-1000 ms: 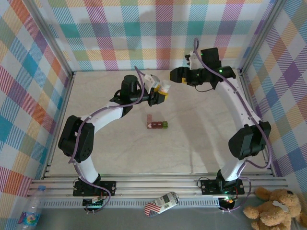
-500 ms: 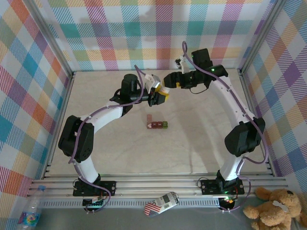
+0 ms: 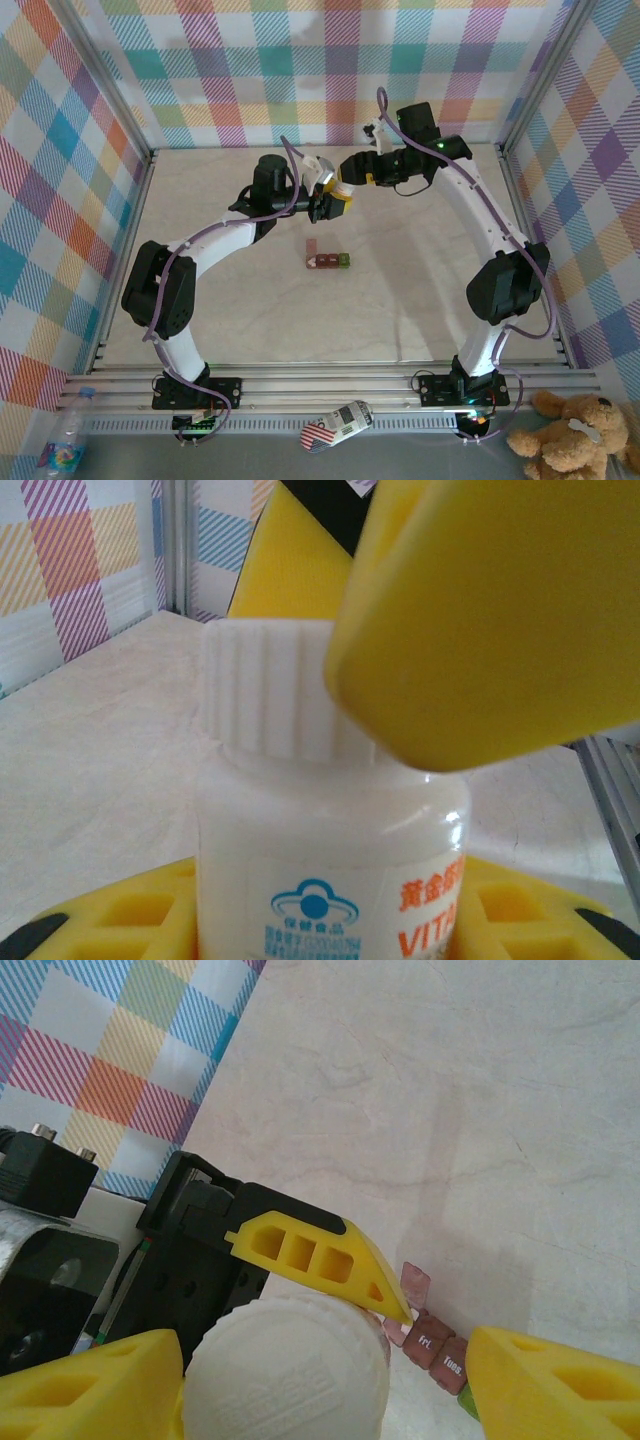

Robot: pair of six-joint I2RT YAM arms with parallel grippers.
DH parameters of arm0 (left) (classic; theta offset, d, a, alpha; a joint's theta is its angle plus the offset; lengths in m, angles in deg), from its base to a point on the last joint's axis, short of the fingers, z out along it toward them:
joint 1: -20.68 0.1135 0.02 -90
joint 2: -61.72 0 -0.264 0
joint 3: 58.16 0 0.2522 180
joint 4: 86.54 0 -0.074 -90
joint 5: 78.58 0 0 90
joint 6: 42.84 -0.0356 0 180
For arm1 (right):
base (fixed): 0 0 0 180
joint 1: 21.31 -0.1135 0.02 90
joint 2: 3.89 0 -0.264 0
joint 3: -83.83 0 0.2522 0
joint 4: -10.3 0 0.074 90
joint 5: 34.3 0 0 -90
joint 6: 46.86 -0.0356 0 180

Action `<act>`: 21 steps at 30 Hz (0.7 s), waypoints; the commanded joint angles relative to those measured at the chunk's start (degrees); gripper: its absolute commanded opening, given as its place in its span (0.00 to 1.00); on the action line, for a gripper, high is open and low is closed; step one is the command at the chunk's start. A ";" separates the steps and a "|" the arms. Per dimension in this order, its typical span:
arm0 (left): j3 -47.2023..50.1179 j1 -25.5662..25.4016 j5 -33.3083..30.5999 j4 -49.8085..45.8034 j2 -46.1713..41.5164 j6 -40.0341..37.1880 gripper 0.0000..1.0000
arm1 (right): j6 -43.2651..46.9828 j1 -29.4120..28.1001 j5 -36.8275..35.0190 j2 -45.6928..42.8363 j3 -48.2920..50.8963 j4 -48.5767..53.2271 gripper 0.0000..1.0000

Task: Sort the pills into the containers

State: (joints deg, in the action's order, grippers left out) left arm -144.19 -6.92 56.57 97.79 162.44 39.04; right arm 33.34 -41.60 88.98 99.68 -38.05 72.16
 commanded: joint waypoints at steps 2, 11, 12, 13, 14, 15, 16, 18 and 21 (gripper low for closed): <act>-1.20 0.22 1.68 0.81 -1.51 0.65 0.00 | -0.11 -0.26 -0.19 -0.98 -1.16 0.12 0.74; -0.94 0.17 1.87 0.72 -1.48 0.74 0.00 | -1.18 -0.27 -0.33 -1.69 0.44 -1.39 0.69; -0.94 0.20 1.83 0.72 -1.46 0.74 0.00 | -1.27 -0.23 -0.23 -1.70 0.61 -1.67 0.68; -0.94 0.17 1.86 0.72 -1.41 0.74 0.00 | -1.35 -0.27 -0.06 -1.63 0.81 -1.78 0.67; -0.90 0.18 1.79 0.72 -1.42 0.74 0.00 | -1.47 -0.24 0.11 -1.75 1.01 -1.96 0.65; -0.94 0.18 1.73 0.72 -1.34 0.74 0.00 | -1.53 -0.32 0.27 -1.77 1.28 -1.96 0.62; -0.94 0.17 1.79 0.72 -1.35 0.74 0.00 | -1.56 -0.32 0.38 -1.77 1.40 -2.08 0.60; -1.06 0.09 1.57 0.64 -1.34 0.74 0.00 | -1.76 -0.24 0.82 -1.78 1.93 -2.22 0.52; -1.29 -0.09 0.26 0.55 -1.39 0.77 0.00 | -3.17 -0.36 1.18 -1.99 3.72 -3.79 0.47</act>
State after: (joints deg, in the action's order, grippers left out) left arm -144.19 -6.92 56.81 96.76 162.47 39.50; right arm 31.40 -42.02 89.63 99.11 -36.37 69.49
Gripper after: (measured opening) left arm 0.442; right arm 0.481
